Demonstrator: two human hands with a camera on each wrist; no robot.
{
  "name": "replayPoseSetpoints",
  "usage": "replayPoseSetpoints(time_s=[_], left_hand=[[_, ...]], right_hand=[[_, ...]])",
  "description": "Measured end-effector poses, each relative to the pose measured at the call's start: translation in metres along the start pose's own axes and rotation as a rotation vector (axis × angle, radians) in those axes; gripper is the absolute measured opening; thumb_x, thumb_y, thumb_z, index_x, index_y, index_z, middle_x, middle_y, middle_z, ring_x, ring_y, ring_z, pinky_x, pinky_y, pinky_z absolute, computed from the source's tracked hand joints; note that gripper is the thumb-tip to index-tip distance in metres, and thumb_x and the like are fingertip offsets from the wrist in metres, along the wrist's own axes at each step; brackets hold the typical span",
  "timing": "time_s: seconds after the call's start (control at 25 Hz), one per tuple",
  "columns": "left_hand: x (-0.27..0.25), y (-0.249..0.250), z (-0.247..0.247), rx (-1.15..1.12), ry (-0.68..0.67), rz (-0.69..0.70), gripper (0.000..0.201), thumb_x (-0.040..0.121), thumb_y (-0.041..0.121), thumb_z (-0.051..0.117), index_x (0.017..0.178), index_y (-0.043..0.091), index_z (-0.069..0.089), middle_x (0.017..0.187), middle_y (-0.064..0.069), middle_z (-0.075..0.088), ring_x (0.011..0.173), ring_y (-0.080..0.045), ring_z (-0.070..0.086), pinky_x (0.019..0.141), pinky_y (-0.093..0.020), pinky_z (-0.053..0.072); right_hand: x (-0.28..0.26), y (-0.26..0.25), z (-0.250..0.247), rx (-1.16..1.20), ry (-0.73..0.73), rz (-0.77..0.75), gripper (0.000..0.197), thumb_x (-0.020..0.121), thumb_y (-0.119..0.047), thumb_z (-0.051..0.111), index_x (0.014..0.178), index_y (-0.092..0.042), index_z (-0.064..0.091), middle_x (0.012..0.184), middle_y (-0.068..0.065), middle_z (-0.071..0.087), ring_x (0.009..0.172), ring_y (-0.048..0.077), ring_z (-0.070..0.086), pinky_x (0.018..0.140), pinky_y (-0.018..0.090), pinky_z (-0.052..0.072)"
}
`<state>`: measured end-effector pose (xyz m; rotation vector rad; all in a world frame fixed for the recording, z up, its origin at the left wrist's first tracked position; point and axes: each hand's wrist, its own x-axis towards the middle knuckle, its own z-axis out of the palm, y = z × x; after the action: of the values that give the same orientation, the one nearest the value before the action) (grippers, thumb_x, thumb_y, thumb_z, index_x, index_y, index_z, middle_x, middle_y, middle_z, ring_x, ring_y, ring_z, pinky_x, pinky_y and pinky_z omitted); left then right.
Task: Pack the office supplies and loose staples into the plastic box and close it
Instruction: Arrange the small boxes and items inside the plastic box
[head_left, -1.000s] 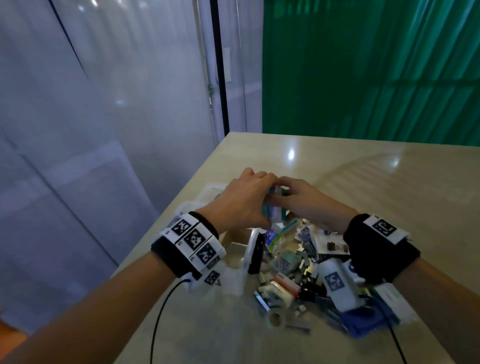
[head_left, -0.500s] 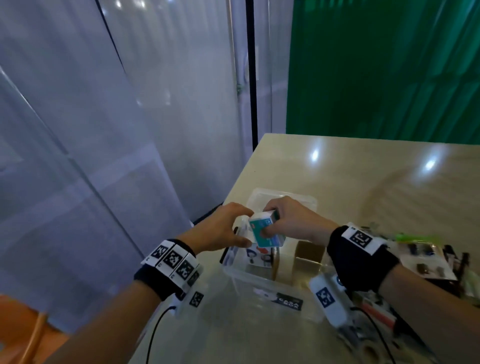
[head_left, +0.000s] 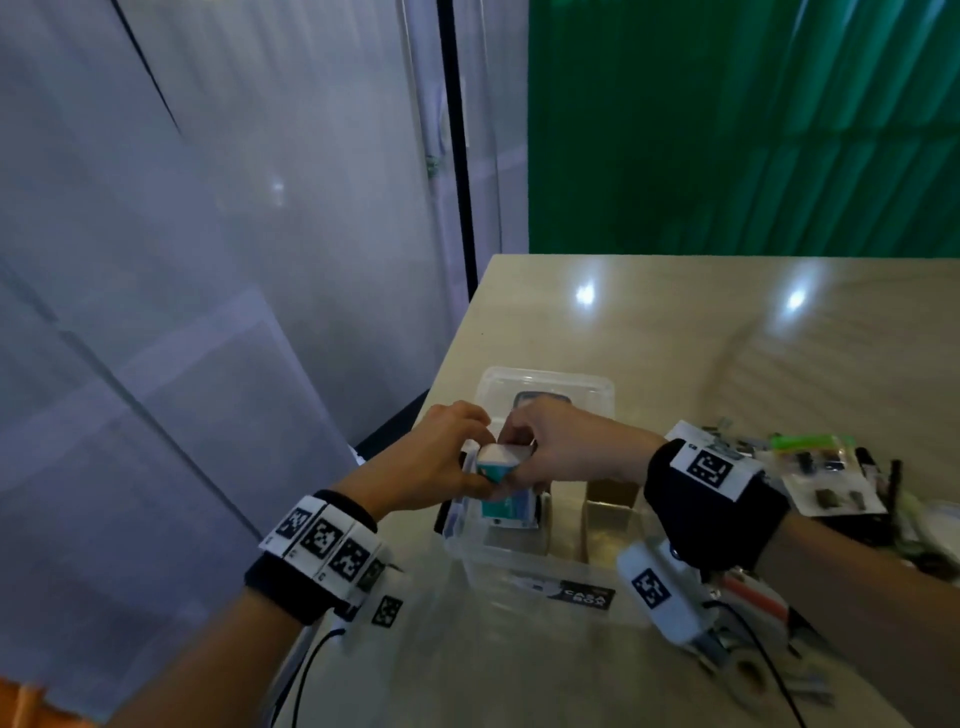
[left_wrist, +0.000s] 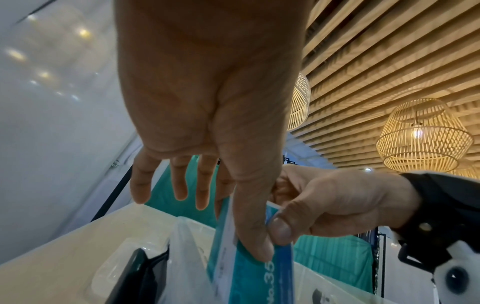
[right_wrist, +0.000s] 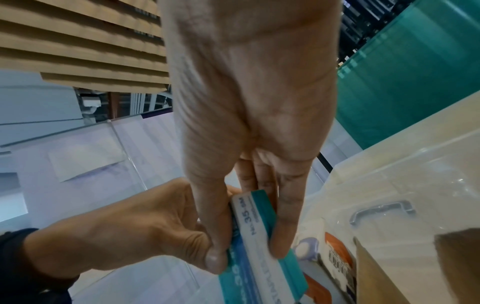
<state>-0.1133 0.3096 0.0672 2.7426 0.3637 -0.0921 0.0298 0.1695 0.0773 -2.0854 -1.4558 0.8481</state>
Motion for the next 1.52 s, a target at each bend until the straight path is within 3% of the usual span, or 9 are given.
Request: replayPoseSetpoints(time_s=[0.2, 0.36, 0.56, 0.68, 0.88, 1.0, 1.16, 1.32, 1.52], left_hand=[[0.004, -0.005, 0.018, 0.006, -0.037, 0.017, 0.051, 0.079, 0.048, 0.078, 0.122, 0.023, 0.067, 0.143, -0.001, 0.045, 0.131, -0.023, 0.037, 0.108, -0.043, 0.038], [0.006, -0.002, 0.026, 0.101, -0.015, 0.01, 0.054, 0.072, 0.049, 0.082, 0.119, 0.026, 0.067, 0.148, 0.001, 0.04, 0.138, -0.023, 0.028, 0.108, -0.053, 0.036], [0.011, 0.005, 0.028, 0.324, -0.022, -0.004, 0.055, 0.068, 0.05, 0.083, 0.114, 0.024, 0.068, 0.152, -0.001, 0.032, 0.142, -0.026, 0.017, 0.108, -0.06, 0.027], [0.008, 0.008, 0.03, 0.4, 0.011, -0.008, 0.055, 0.069, 0.048, 0.082, 0.113, 0.02, 0.065, 0.151, -0.004, 0.032, 0.142, -0.029, 0.019, 0.106, -0.063, 0.029], [0.009, 0.007, 0.041, 0.441, 0.022, -0.036, 0.071, 0.072, 0.048, 0.079, 0.126, 0.014, 0.049, 0.143, -0.005, 0.036, 0.136, -0.031, 0.029, 0.102, -0.063, 0.034], [0.01, 0.005, 0.045, 0.448, 0.036, -0.031, 0.073, 0.074, 0.051, 0.076, 0.129, 0.014, 0.045, 0.138, -0.005, 0.039, 0.132, -0.03, 0.033, 0.1, -0.059, 0.04], [0.009, 0.008, 0.045, 0.464, 0.04, -0.027, 0.069, 0.078, 0.047, 0.076, 0.129, 0.014, 0.043, 0.14, -0.006, 0.038, 0.132, -0.03, 0.033, 0.1, -0.056, 0.042], [0.008, 0.012, 0.042, 0.485, 0.013, -0.039, 0.069, 0.079, 0.042, 0.077, 0.131, 0.016, 0.042, 0.145, -0.008, 0.034, 0.136, -0.032, 0.028, 0.103, -0.057, 0.04], [0.012, 0.036, 0.025, 0.458, 0.048, -0.015, 0.048, 0.086, 0.042, 0.069, 0.123, 0.018, 0.051, 0.146, -0.008, 0.034, 0.137, -0.032, 0.027, 0.102, -0.059, 0.038]], right_hand=[[0.0, 0.005, 0.01, -0.256, 0.01, -0.011, 0.031, 0.074, -0.033, 0.085, 0.098, -0.02, 0.069, 0.097, -0.005, 0.069, 0.087, 0.013, 0.065, 0.083, 0.037, 0.059], [0.004, 0.002, 0.023, -0.42, 0.023, 0.006, 0.031, 0.071, -0.029, 0.086, 0.094, -0.02, 0.068, 0.092, -0.002, 0.067, 0.081, 0.016, 0.065, 0.076, 0.035, 0.059], [0.01, -0.005, 0.03, -0.573, -0.003, -0.003, 0.039, 0.073, -0.036, 0.085, 0.102, -0.02, 0.065, 0.091, -0.002, 0.062, 0.08, 0.016, 0.061, 0.072, 0.03, 0.054], [0.011, -0.004, 0.029, -0.615, -0.022, 0.014, 0.039, 0.075, -0.037, 0.084, 0.098, -0.021, 0.057, 0.09, -0.002, 0.059, 0.078, 0.017, 0.059, 0.07, 0.03, 0.052], [0.011, -0.001, 0.034, -0.692, -0.002, 0.04, 0.047, 0.079, -0.034, 0.08, 0.113, -0.014, 0.056, 0.101, 0.005, 0.06, 0.082, 0.021, 0.056, 0.069, 0.032, 0.046], [0.011, -0.004, 0.037, -0.737, 0.026, 0.033, 0.043, 0.085, -0.033, 0.076, 0.116, -0.011, 0.057, 0.107, 0.008, 0.064, 0.09, 0.024, 0.063, 0.069, 0.03, 0.043], [0.011, 0.0, 0.037, -0.694, 0.007, 0.051, 0.046, 0.084, -0.036, 0.077, 0.118, -0.012, 0.057, 0.108, 0.008, 0.064, 0.091, 0.023, 0.064, 0.074, 0.031, 0.051], [0.008, 0.005, 0.026, -0.556, -0.087, 0.082, 0.032, 0.082, -0.035, 0.08, 0.099, -0.014, 0.062, 0.097, 0.002, 0.067, 0.081, 0.017, 0.061, 0.068, 0.023, 0.048], [-0.013, 0.009, -0.001, -0.388, -0.105, 0.052, 0.019, 0.086, -0.034, 0.077, 0.089, -0.018, 0.068, 0.089, -0.001, 0.07, 0.081, 0.016, 0.066, 0.073, 0.03, 0.053]])
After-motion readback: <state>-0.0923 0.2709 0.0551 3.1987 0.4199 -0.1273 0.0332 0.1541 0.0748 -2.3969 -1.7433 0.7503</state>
